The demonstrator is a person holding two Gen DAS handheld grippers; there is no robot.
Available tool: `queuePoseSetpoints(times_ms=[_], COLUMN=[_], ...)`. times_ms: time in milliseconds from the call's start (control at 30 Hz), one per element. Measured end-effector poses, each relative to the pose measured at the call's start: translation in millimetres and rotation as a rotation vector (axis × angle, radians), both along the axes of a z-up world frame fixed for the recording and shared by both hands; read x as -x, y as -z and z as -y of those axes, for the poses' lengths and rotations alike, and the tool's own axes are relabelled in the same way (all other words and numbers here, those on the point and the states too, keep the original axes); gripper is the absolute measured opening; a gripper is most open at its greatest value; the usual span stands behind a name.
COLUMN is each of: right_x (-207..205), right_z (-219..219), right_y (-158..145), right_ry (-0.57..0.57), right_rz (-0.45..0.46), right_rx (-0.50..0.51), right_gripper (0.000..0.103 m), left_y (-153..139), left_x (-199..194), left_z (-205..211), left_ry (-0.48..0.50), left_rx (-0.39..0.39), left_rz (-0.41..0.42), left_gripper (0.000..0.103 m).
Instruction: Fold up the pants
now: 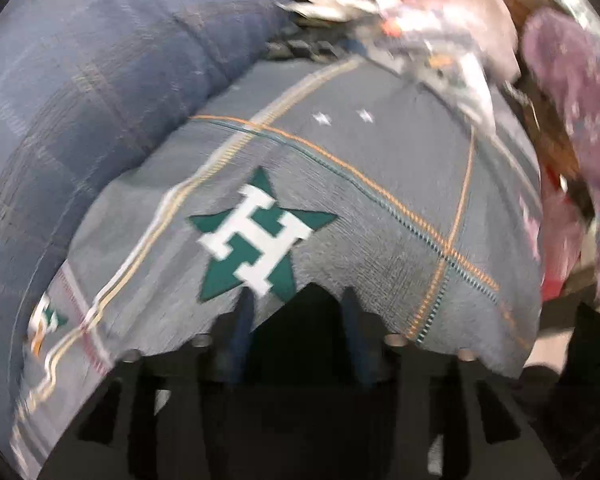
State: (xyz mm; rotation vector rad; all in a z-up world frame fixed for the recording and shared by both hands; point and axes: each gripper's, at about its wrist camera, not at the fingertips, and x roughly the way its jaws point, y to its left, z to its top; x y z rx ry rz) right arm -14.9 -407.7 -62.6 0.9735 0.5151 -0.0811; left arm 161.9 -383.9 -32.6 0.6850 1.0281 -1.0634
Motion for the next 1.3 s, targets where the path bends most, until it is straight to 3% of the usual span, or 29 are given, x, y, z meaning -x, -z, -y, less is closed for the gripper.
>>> queuePoseSetpoints(times_ms=[100, 133, 167, 200, 267, 367, 567, 700, 833, 1067, 1300], right_x=[-4, -4, -5, -6, -9, -5, -7, -19, -33, -60, -97], right_z=[0, 0, -1, -1, 1, 2, -36, -74, -129, -240, -315], right_y=[2, 1, 1, 0, 1, -9, -68, -103, -129, -141, -109], right_ry=[0.002, 0.004, -0.001, -0.007, -0.019, -0.033, -0.124, -0.229, -0.36, -0.598, -0.757], right_rz=[0.028, 0.032, 0.031, 0.026, 0.009, 0.043, 0.112, 0.158, 0.18, 0.165, 0.047], right_rx=[-0.002, 0.004, 0.012, 0.019, 0.008, 0.003, 0.171, 0.231, 0.314, 0.489, 0.553], right_gripper=[0.07, 0.07, 0.068, 0.052, 0.02, 0.016, 0.015, 0.015, 0.015, 0.014, 0.014], left_y=[23, 21, 18, 15, 5, -16, -75, -111, -126, -112, -56], left_x=[12, 15, 17, 16, 14, 19, 16, 2, -9, -19, -40], left_z=[12, 11, 11, 10, 3, -14, -75, -150, -241, -374, -464], left_ry=[0.082, 0.092, 0.1, 0.092, 0.068, 0.043, -0.066, -0.195, -0.341, -0.566, -0.758], left_rx=[-0.07, -0.056, -0.046, -0.043, -0.012, 0.048, 0.198, 0.332, 0.466, 0.617, 0.722], left_rz=[0.005, 0.023, 0.015, 0.014, -0.006, 0.001, 0.005, -0.032, -0.074, -0.124, -0.26], left_gripper=[0.057, 0.052, 0.018, 0.007, 0.007, 0.007, 0.007, 0.007, 0.007, 0.007, 0.006])
